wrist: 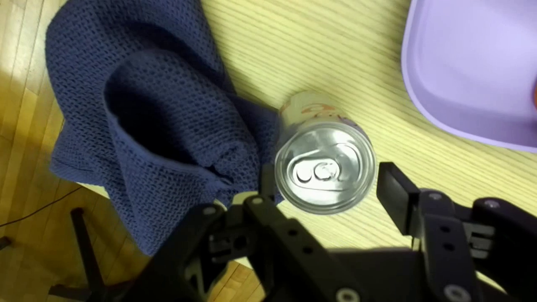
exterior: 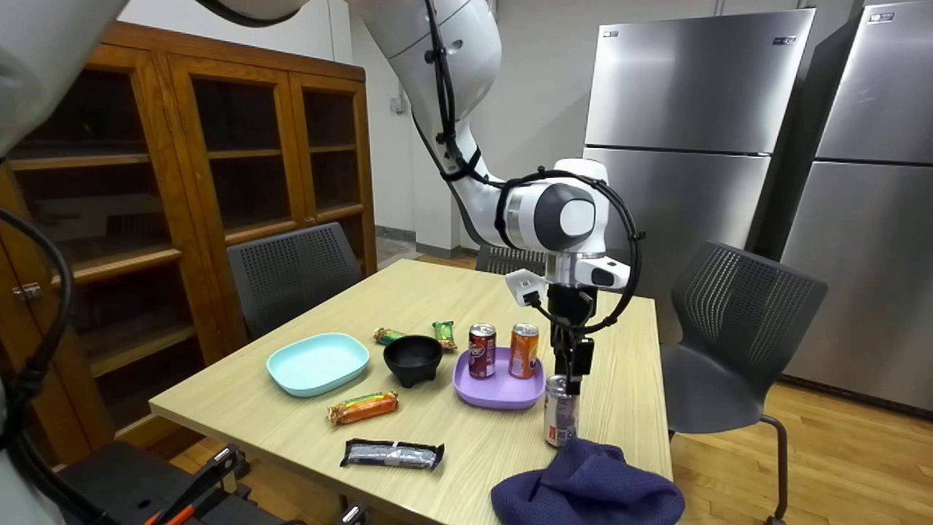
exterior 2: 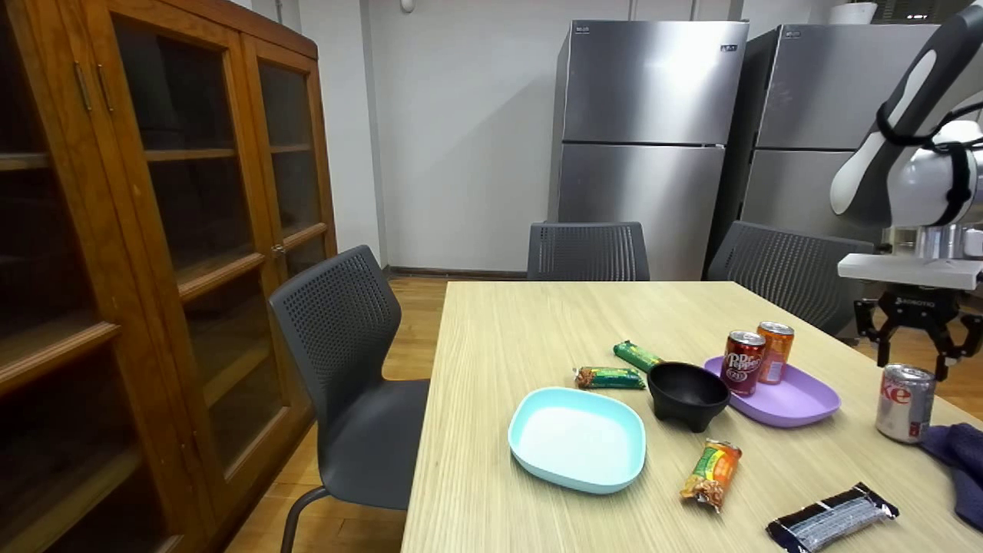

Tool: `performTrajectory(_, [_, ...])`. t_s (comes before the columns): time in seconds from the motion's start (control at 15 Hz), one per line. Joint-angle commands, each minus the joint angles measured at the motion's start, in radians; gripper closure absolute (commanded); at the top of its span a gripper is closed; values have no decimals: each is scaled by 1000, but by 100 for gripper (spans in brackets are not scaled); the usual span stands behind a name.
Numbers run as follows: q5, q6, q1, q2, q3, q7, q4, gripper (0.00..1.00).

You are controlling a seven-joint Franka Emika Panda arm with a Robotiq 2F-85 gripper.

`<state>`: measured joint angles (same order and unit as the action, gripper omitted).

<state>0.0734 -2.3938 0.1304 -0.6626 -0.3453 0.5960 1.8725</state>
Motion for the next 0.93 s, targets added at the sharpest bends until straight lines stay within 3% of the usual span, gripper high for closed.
performTrajectory(0.0, [-30,-2,-17,111,-2,-23,95,59])
performTrajectory(0.27, [-60,-3,-25,164,-3,-24,139,59])
performTrajectory(0.4, [-79,-3,-26,186,-7,-24,158,7])
performTrajectory(0.87, [-109,-4,-11,218,-15,-23,173,0])
